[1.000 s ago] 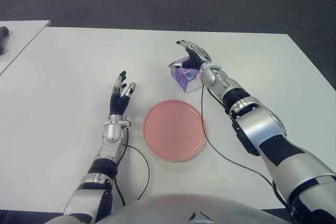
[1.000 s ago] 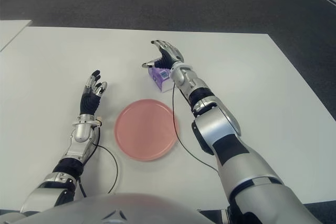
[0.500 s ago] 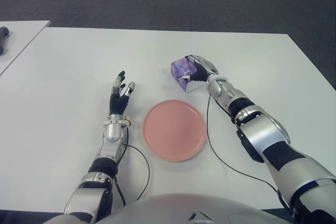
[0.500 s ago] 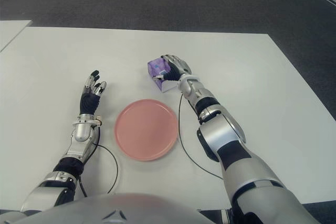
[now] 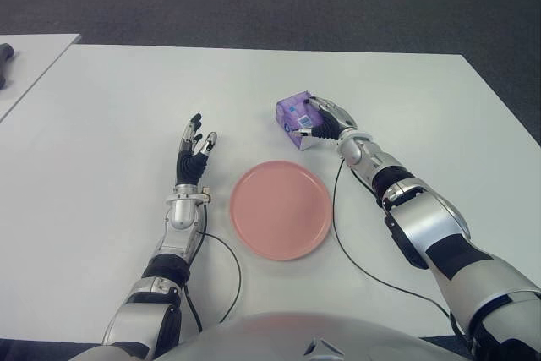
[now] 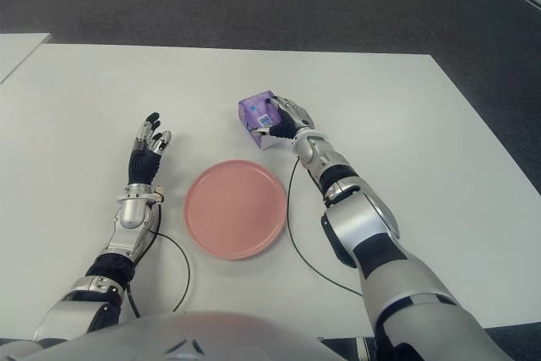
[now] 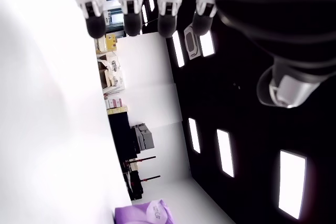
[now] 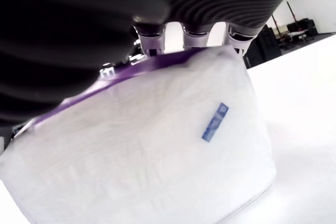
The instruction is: Put the tissue paper into the plate.
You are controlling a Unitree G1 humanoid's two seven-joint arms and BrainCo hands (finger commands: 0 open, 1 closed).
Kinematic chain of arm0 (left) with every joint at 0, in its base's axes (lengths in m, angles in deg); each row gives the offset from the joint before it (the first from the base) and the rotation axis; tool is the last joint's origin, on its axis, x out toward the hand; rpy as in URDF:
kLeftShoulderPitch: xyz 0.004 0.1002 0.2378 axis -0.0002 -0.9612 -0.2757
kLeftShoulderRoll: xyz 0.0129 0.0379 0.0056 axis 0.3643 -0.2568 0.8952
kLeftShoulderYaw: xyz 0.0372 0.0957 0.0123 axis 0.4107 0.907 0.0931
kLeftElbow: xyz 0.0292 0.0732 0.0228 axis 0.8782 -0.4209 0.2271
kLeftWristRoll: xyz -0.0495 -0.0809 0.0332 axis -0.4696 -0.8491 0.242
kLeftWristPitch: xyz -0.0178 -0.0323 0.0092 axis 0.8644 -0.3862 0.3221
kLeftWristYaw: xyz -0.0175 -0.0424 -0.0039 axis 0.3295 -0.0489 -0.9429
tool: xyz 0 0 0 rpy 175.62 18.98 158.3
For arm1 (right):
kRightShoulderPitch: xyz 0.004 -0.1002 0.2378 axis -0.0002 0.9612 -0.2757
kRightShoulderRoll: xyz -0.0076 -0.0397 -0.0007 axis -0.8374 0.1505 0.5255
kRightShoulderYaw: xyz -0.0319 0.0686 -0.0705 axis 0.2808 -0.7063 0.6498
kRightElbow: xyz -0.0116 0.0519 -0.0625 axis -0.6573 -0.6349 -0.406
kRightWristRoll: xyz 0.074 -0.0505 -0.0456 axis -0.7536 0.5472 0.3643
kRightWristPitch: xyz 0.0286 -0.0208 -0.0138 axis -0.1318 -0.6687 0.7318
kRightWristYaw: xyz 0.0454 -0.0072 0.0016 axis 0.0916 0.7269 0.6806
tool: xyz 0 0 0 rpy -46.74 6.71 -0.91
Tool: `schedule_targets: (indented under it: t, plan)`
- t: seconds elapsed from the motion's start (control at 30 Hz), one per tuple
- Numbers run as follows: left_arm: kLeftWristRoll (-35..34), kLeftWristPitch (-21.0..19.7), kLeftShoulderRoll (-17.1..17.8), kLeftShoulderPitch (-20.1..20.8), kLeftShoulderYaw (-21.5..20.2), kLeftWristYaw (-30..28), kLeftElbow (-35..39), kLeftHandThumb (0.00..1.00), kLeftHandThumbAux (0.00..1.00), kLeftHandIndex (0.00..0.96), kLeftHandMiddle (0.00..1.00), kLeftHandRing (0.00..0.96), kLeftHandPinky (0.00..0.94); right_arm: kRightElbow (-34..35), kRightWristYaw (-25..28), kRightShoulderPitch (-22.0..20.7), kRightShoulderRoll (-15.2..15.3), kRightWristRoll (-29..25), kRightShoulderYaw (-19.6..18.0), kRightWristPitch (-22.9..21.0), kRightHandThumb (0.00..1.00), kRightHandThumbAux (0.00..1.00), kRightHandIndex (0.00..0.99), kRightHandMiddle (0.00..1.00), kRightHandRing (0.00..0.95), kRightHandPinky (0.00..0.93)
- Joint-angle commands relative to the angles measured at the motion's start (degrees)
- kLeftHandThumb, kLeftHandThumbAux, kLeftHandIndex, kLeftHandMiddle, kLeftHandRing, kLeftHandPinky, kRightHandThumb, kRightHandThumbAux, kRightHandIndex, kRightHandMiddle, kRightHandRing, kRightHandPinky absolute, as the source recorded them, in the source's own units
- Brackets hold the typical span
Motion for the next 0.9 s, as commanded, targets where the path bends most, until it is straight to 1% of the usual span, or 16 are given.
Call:
schedule_targets:
  t: [0.03, 0.27, 0.5, 0.9]
  plan:
    - [0.2, -0.2, -0.4, -2.8, 0.4, -0.4, -1.5, 0.0, 0.387, 0.0, 0.0, 0.0, 0.0, -0.7, 0.7, 2.6, 0.5, 0.6, 0.4, -0.9, 0.032, 0.409, 0.0, 0.028, 0.0, 0.0]
    - [0.2, -0.4, -0.3, -2.9, 0.5, -0.7, -1.2, 0.0, 0.388, 0.0, 0.0, 0.0, 0.0, -0.9, 1.7, 3.5, 1.0, 1.6, 1.6, -1.0, 0.036, 0.424, 0.0, 0.025, 0.0, 0.0]
    - [-0.3, -0.4, -0.3, -2.7, 0.3, -1.1, -1.6, 0.0, 0.395, 0.0, 0.0, 0.0, 0.0, -1.0, 1.7, 4.5, 1.6, 3.8, 4.4, -0.9, 0.044, 0.442, 0.0, 0.022, 0.0, 0.0]
    - [-0.7, -1.4, -0.5, -2.9, 0.4, -1.7, -0.8, 0.0, 0.388, 0.0, 0.0, 0.0, 0.0, -1.2, 1.0, 5.5, 2.4, 5.2, 6.7, -0.9, 0.047, 0.432, 0.0, 0.029, 0.0, 0.0]
